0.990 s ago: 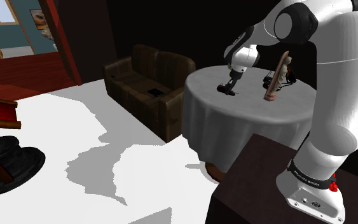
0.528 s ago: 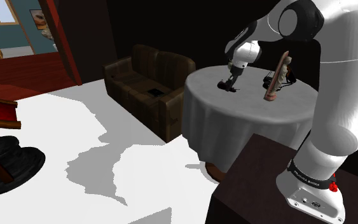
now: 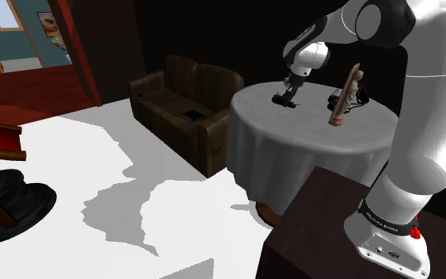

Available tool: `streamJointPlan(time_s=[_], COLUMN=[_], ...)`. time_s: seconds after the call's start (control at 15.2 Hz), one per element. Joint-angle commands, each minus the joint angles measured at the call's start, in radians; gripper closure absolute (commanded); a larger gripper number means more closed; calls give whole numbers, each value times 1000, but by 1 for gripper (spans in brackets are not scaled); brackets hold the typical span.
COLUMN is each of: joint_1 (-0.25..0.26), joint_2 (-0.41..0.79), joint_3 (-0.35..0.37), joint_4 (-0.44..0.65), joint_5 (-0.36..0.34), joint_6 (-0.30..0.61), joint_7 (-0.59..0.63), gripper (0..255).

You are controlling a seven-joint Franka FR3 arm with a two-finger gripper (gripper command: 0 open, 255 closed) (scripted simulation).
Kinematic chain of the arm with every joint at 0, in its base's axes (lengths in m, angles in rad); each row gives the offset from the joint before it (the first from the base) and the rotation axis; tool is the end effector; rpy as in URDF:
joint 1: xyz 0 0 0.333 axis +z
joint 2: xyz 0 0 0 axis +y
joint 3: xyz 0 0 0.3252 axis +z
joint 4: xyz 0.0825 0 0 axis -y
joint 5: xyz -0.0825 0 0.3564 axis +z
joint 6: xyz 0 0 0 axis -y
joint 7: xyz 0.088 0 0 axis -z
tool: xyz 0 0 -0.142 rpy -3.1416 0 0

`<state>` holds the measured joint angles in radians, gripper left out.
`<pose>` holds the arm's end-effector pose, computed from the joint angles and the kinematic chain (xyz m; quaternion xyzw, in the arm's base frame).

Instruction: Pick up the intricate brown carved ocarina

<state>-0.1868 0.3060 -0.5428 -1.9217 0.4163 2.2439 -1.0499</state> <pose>0.4738 -0.3724 0.3506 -0.9942 -0.0479 -0.0923 0.0271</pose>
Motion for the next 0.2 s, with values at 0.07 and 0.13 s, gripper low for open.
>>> streamJointPlan(time_s=[0.07,0.13], joint_1=[5,5], joint_2=[-18,-18], joint_3=[-7,-6], joint_4=[8,9], joint_5=[-17,-17], joint_6=[-22,-22], joint_7=[13,13], gripper=[255,255])
